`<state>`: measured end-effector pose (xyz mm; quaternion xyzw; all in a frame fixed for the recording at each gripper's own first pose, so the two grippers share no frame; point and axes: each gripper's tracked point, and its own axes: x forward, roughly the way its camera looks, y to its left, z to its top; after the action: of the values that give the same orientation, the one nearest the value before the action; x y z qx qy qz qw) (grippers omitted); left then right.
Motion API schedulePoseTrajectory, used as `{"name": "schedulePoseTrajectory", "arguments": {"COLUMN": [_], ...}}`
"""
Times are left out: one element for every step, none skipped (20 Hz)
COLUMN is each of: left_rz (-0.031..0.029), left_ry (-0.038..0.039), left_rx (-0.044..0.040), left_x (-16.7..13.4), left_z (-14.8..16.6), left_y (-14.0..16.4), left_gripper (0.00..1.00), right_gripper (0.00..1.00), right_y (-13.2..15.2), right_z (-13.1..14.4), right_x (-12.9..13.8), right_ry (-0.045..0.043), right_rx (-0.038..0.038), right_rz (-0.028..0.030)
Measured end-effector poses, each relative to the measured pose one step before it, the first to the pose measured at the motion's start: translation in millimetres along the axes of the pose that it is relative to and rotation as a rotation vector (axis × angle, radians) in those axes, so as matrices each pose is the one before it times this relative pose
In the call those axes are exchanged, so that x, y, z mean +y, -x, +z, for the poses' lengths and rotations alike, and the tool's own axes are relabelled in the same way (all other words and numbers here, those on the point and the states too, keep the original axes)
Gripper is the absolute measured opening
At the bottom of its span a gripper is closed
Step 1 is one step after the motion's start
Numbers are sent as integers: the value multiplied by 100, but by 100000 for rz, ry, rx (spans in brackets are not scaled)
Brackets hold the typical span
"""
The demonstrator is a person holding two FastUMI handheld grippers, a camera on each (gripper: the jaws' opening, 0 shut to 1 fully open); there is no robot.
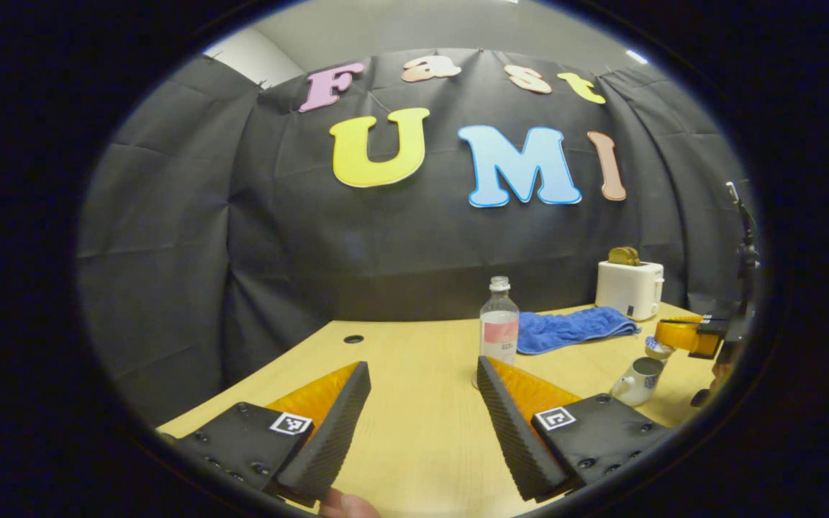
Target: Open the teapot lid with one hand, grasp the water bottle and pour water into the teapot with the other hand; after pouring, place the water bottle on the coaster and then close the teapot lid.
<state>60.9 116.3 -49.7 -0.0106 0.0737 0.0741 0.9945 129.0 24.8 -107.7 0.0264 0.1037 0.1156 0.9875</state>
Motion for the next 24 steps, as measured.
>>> {"name": "schedulePoseTrajectory", "arguments": {"left_rz": [581,550,-43,-849,-957,23,-125,-492,33,-243,-617,-561,80,-248,-472,203,35,75,-14,-462,-200,238,-484,-168], "left_ry": [-160,39,568,1071,731,320,19,-37,121,246,393,-89,-271,-19,39,-36,-11,203,228,-174,-523,-83,-29,32], "left_rx": [-158,-127,115,353,-111,-129,-394,-329,263,261,-236,301,600,159,-134,55,260,-162,47,791,540,-699,-453,-682], "left_x": [205,36,-127,-233,-464,-69,-113,-143,-154,-299,-165,-247,-137,-177,-105,13,-128,-57,-107,-330,-212,-33,-382,-206], "left_z": [-39,-50,-89,-102,-30,-6,87,93,-81,-148,64,8,-338,-79,92,-9,-84,60,-55,-177,-106,252,169,244], "left_y": [463,240,348,171,60,108,10,-78,-19,-30,121,-123,-46,-103,-105,-97,-223,-15,45,-54,52,35,40,93], "left_gripper": [100,100,100,100,100,100,100,100,100,100,100,100,100,100,100,100,100,100,100,100,100,100,100,100], "right_gripper": [1,1,1,1,1,1,1,1,1,1,1,1,1,1,1,1,1,1,1,1,1,1,1,1], "right_y": [-155,-187,-128,-213,-115,-34,-30,-27,4,-87,118,-36,-67,103,-28,107,-150,-125,-128,117,-164,-47,121,-45], "right_z": [-47,-151,-204,-230,-236,-356,-207,-376,-208,-159,213,-59,-143,-21,-214,-250,-162,-189,-149,-124,15,-73,87,9], "right_x": [180,109,2,15,-5,51,78,-47,-60,187,88,-89,-44,47,64,53,-18,-46,-79,-25,49,59,43,-31], "right_ry": [-181,549,439,181,218,-622,-505,428,-374,145,1011,414,-569,-503,-432,-22,614,111,-965,-644,127,603,798,710], "right_rx": [-161,79,109,62,478,456,561,572,133,-60,-782,61,129,-258,270,381,226,185,208,-135,-391,210,93,-239], "right_rz": [239,-379,-539,66,-364,236,186,-465,-212,152,-288,-326,-146,423,-51,-155,-167,-122,-225,-281,-54,-394,-526,-347]}}
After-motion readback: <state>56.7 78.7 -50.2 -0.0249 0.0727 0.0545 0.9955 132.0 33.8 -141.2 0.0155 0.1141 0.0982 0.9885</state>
